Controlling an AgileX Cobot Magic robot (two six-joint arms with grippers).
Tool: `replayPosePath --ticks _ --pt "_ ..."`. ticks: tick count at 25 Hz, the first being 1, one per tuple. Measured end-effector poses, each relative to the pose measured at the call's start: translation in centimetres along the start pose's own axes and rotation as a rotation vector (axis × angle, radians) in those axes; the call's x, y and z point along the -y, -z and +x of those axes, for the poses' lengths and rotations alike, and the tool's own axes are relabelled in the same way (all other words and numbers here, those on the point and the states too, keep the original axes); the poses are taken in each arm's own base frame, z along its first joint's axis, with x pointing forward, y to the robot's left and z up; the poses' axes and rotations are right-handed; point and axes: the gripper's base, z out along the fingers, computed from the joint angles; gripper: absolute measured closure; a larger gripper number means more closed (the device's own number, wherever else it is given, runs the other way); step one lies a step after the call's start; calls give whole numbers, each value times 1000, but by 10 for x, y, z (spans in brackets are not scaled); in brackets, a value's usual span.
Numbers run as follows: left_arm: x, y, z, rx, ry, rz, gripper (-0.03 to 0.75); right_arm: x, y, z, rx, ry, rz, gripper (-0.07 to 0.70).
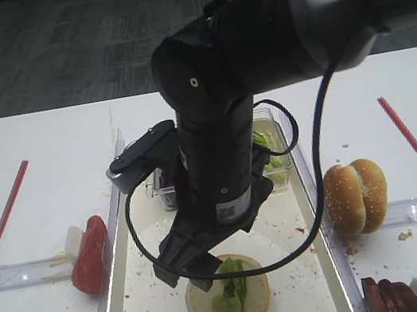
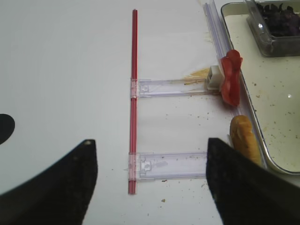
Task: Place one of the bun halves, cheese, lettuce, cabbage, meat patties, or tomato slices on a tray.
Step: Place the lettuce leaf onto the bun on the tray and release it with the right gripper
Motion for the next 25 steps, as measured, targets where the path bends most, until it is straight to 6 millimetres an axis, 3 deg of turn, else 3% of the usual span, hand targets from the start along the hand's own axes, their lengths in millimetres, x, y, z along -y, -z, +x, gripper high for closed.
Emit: replayPosePath --ticks 5,13,17,20,25 --pt "0 0 0 0 0 0 228 0 1 0 2 1 1 18" --pt "0 0 0 0 0 0 228 0 53 7 151 -13 36 18" --pt "0 0 0 0 0 0 228 11 60 9 163 -48 38 18" --pt "0 0 0 0 0 0 228 38 61 12 164 -124 52 17" --pt "0 0 0 0 0 0 228 129 69 37 162 -376 116 18"
